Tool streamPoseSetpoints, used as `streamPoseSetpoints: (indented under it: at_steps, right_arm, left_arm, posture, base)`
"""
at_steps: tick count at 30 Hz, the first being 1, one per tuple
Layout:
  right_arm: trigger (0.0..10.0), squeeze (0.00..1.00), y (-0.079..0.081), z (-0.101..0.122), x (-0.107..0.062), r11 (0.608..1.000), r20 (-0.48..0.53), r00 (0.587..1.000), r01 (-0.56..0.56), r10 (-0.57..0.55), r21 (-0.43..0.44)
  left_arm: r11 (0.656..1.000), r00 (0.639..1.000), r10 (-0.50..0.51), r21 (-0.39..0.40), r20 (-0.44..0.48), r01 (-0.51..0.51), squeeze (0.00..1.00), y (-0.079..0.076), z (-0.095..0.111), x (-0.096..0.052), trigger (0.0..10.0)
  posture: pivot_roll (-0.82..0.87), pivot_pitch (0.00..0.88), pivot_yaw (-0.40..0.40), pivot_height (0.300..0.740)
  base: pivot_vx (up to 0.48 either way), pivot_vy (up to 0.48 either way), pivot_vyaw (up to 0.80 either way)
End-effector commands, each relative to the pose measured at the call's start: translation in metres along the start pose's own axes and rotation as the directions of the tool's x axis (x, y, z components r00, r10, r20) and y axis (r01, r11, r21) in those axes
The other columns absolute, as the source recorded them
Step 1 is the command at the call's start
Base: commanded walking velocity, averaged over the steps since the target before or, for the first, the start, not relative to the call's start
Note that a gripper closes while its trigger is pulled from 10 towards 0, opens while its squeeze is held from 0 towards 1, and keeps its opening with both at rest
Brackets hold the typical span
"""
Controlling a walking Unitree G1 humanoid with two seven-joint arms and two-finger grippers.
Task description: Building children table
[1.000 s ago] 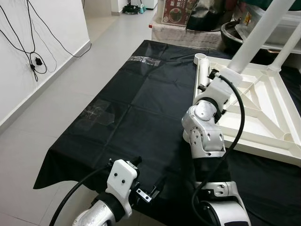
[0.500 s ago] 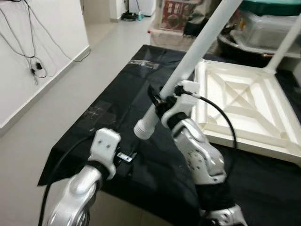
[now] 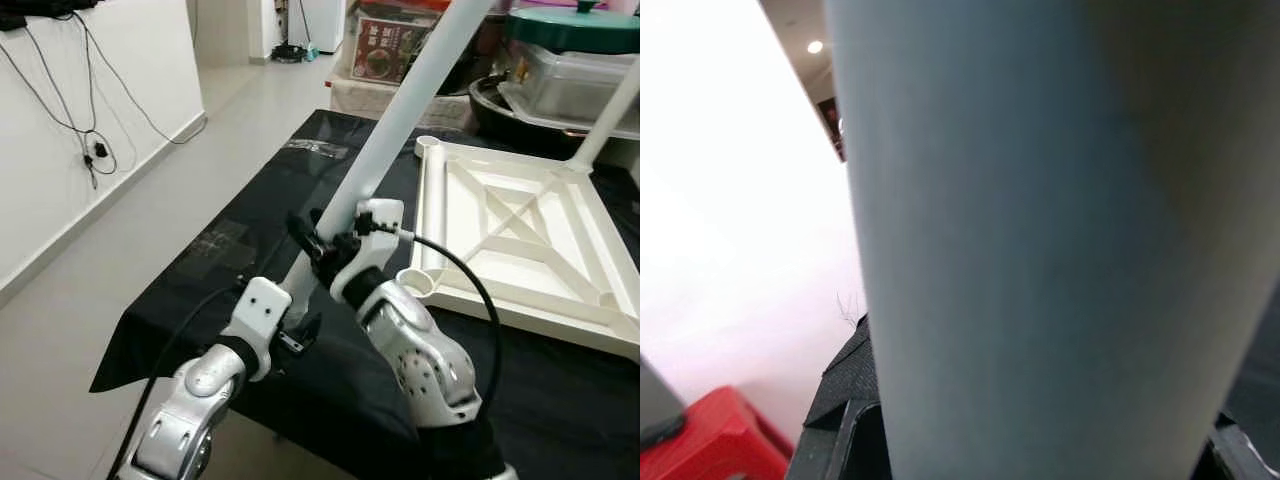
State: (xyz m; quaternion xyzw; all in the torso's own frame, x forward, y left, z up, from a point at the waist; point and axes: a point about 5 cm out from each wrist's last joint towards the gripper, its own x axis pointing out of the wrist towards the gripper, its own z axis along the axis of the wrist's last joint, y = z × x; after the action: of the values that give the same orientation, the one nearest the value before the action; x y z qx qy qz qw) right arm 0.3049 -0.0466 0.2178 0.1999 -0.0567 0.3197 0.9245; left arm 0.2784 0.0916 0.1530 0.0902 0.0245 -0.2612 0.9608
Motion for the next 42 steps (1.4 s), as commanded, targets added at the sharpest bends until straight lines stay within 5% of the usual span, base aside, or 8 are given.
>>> streamPoseSetpoints:
  at_steps: [1, 6, 7, 20, 21, 23, 24, 42]
  right_arm:
    - [10.0, 0.0, 0.011, 0.0, -0.002, 0.997, -0.002, 0.997, -0.074, 0.074, 0.011]
    - [10.0, 0.0, 0.014, -0.002, -0.006, 0.994, -0.017, 0.994, -0.107, 0.107, 0.017]
    - [10.0, 0.0, 0.015, -0.002, -0.007, 0.993, -0.02, 0.993, -0.114, 0.114, 0.018]
    - [10.0, 0.0, 0.008, 0.0, -0.01, 0.993, -0.012, 0.993, -0.118, 0.117, -0.02]
    - [10.0, 1.0, 0.006, 0.001, -0.01, 0.99, -0.014, 0.991, -0.136, 0.135, -0.032]
    - [10.0, 1.0, 0.005, 0.002, -0.011, 0.988, -0.017, 0.989, -0.149, 0.148, -0.041]
    - [10.0, 0.05, 0.004, 0.003, -0.01, 0.983, -0.024, 0.984, -0.176, 0.175, -0.042]
    - [10.0, 0.0, 0.003, 0.007, -0.023, 0.815, -0.236, 0.789, -0.578, 0.567, 0.025]
  left_arm:
    - [0.999, 0.999, -0.041, 0.015, -0.004, 0.041, 0.0, -0.007, -0.001, 0.006, 10.0]
    - [0.998, 0.998, -0.056, 0.032, -0.007, 0.056, 0.0, -0.008, 0.0, 0.013, 10.0]
    - [0.998, 0.998, -0.064, 0.028, -0.001, 0.064, 0.0, -0.009, 0.0, 0.014, 0.0]
    - [0.993, 0.993, -0.11, 0.035, -0.039, 0.111, 0.0, -0.015, -0.011, 0.012, 0.0]
    - [0.992, 0.992, -0.125, 0.018, -0.031, 0.126, 0.0, -0.015, -0.01, 0.011, 10.0]
    - [0.99, 0.99, -0.137, 0.007, -0.024, 0.138, 0.0, -0.015, -0.008, 0.01, 10.0]
    - [0.985, 0.985, -0.172, 0.002, -0.014, 0.172, 0.0, -0.016, -0.007, 0.007, 10.0]
    - [0.818, 0.82, -0.571, -0.125, -0.048, 0.562, 0.0, -0.029, -0.013, -0.043, 10.0]
  posture:
    - [0.12, 0.071, -0.066, 0.74]
    - [0.12, 0.073, -0.065, 0.74]
    - [0.12, 0.073, -0.065, 0.74]
    - [0.11, 0.075, -0.062, 0.74]
    - [0.11, 0.074, -0.062, 0.74]
    - [0.11, 0.074, -0.062, 0.74]
    - [0.12, 0.076, -0.063, 0.74]
    - [0.12, 0.081, -0.06, 0.74]
  base:
    - [0.0, 0.0, 0.0]
    - [0.0, 0.0, 0.0]
    - [0.0, 0.0, 0.0]
    - [0.0, 0.0, 0.0]
    - [0.0, 0.0, 0.0]
    - [0.0, 0.0, 0.0]
    - [0.0, 0.0, 0.0]
    - [0.0, 0.0, 0.0]
